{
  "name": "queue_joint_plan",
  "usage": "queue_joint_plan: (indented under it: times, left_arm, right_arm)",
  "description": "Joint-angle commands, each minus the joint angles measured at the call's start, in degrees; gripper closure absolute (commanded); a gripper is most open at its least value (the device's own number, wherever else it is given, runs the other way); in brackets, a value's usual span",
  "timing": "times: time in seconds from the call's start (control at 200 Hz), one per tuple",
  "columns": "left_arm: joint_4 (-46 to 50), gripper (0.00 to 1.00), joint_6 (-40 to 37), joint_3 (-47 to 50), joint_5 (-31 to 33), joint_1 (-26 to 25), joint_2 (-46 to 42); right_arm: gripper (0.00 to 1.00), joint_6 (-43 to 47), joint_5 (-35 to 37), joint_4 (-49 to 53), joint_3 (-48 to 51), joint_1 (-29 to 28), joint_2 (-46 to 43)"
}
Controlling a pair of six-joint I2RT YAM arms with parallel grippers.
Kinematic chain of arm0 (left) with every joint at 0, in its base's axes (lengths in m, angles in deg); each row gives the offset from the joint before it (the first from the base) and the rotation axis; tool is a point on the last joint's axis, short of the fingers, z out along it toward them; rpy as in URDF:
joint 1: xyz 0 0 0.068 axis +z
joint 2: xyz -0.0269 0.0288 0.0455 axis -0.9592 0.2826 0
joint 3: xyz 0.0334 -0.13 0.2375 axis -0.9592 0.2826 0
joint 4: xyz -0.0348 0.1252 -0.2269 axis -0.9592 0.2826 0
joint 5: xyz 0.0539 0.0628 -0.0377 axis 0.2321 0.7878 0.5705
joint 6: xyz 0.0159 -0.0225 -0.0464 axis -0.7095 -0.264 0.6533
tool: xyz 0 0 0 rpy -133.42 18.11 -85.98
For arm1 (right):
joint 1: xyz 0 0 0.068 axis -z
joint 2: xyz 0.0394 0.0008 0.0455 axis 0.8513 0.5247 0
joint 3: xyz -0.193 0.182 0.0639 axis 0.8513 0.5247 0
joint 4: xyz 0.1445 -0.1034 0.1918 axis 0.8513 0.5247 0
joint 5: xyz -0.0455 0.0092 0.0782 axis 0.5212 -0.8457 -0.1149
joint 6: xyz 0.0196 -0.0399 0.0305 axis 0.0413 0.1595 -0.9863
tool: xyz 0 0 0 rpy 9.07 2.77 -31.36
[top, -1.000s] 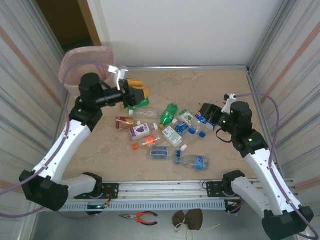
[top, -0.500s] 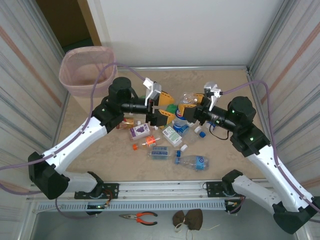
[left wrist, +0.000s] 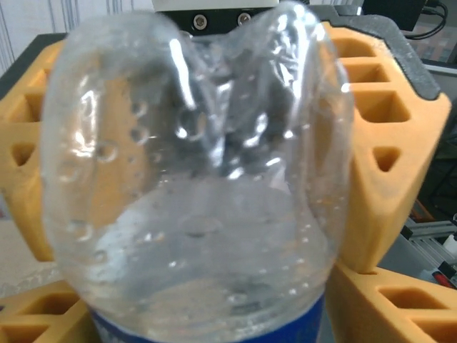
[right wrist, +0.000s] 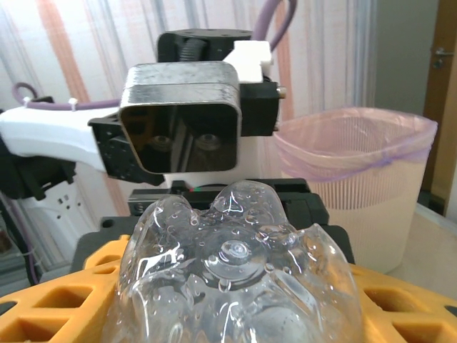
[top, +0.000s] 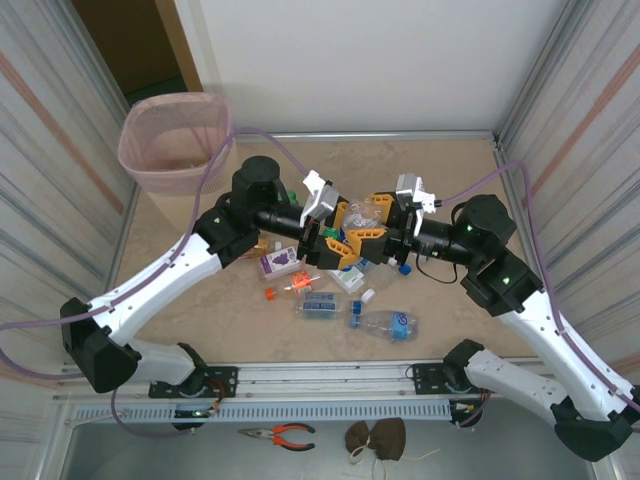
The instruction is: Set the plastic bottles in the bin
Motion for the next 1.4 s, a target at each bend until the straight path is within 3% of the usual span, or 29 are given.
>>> queue_joint_plan:
  times: [0.0,0.276,0.571,0.711,0.902,1.052,1.393]
  left_arm:
    - [2.0,0.36,-2.2,-2.1,-3.0,-0.9,0.2]
    - [4.0,0.47,-4.0,-1.9,-1.8,-1.0,-0.6]
    - [7.9,0.50,-5.8,-1.7,2.9,1.1,-3.5]
    - [7.9,0.50,-4.8,-0.6,5.9,4.9,-6.0]
    - [11.6,0.50,-3.2,-1.8,13.7,12.6,-8.9]
    - [15.6,0.50,-0.3,-5.7,19.4,22.1,-8.9]
    - [19.8,0.50,11.2,-18.4,17.9,45.6,-0.8]
  right_arm:
    - [0.45,2.7,-0.5,-1.1,-2.1,-0.7,-1.0]
    - [0.44,3.0,1.3,-0.5,-2.0,-1.8,-1.1]
    - [0.24,2.9,6.3,2.8,-2.3,-2.1,-2.7]
    - [0.21,2.7,10.7,4.5,-2.0,-2.1,-4.8]
    - [0.20,2.9,16.4,5.8,-0.7,-2.0,-7.7]
    - [0.20,3.1,19.1,6.5,0.0,-2.1,-9.0]
    - [0.20,3.1,20.6,8.3,0.2,-2.1,-8.8]
